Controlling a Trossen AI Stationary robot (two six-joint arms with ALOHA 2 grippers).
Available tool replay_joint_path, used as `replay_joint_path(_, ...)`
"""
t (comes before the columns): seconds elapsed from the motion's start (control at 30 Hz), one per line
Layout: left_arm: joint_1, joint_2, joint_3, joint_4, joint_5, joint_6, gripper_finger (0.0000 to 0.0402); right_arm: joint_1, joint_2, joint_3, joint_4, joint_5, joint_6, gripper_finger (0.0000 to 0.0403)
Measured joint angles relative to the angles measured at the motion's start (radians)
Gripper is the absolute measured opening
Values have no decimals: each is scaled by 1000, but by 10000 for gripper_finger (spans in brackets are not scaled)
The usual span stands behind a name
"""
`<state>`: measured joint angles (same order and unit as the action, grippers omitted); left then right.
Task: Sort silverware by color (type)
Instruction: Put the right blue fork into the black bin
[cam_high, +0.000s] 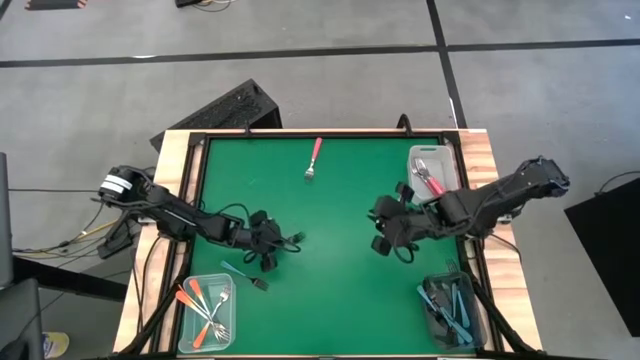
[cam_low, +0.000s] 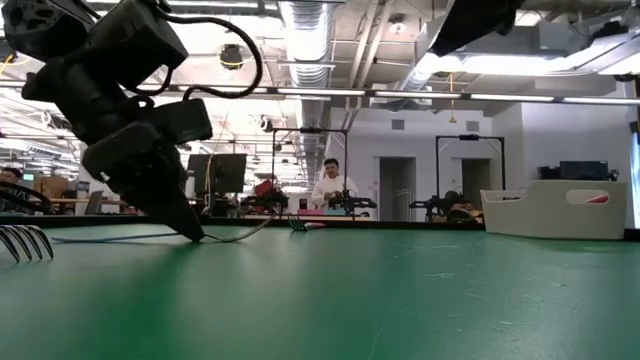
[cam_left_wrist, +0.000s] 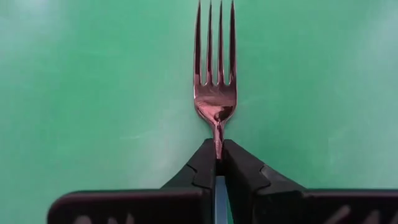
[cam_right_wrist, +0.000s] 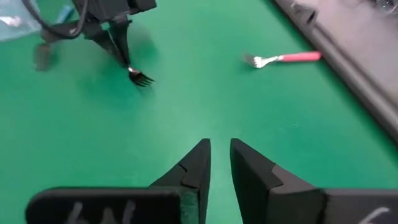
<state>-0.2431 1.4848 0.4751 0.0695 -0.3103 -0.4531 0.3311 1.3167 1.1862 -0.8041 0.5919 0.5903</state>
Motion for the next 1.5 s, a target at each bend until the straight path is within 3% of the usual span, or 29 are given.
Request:
replay_joint_path(0.2, -55, -66, 0, 148, -292, 201, 2, -34, 33, 0, 38, -42, 89, 151)
replay_joint_path(0.47, -104, -28, 0, 524, -482, 500, 2, -44, 124, 0, 295, -45, 6, 236)
replay_joint_path(0.8, -100, -30, 1, 755, -511, 657, 1, -103, 179, 0, 554, -41, -148, 239)
replay_joint_path(1.23, -24, -30, 100, 750, -498, 832, 0, -177, 176, 1, 705, -83, -249, 232)
replay_joint_path(1.5, 15, -30, 129, 749, -479, 806, 0, -175, 177, 0, 729, -52, -281, 232)
